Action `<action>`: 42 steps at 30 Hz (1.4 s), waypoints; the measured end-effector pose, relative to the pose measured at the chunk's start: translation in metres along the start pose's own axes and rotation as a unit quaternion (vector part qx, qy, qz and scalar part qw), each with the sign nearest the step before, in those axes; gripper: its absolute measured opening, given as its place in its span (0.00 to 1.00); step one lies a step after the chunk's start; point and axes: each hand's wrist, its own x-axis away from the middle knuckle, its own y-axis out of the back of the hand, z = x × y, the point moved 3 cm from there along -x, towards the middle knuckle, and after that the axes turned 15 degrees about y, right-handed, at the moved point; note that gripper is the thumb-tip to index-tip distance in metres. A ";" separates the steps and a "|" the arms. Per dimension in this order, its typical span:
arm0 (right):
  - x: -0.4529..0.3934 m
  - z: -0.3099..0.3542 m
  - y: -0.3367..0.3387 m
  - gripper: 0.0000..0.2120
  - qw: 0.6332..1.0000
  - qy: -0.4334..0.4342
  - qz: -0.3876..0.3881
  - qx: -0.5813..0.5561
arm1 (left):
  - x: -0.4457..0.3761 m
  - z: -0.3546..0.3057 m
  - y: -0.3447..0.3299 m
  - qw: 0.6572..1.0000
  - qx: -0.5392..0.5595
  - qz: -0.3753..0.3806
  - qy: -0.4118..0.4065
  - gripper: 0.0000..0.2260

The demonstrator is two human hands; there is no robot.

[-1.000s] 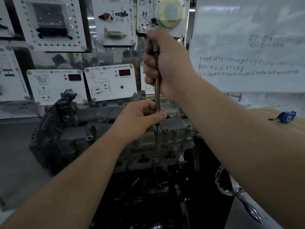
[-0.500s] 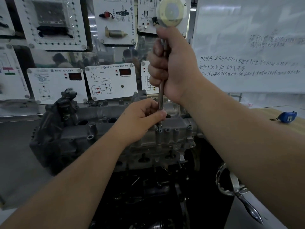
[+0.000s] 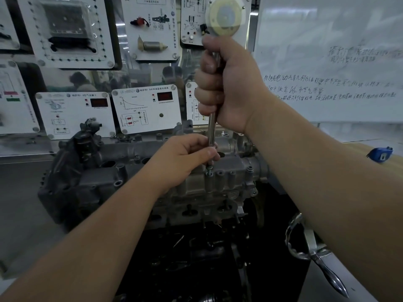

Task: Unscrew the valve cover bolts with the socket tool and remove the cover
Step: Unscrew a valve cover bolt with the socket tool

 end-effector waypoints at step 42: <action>-0.003 0.000 -0.018 0.14 0.971 0.049 -0.147 0.183 | -0.001 -0.001 -0.004 0.993 -0.060 -0.100 -0.003 0.15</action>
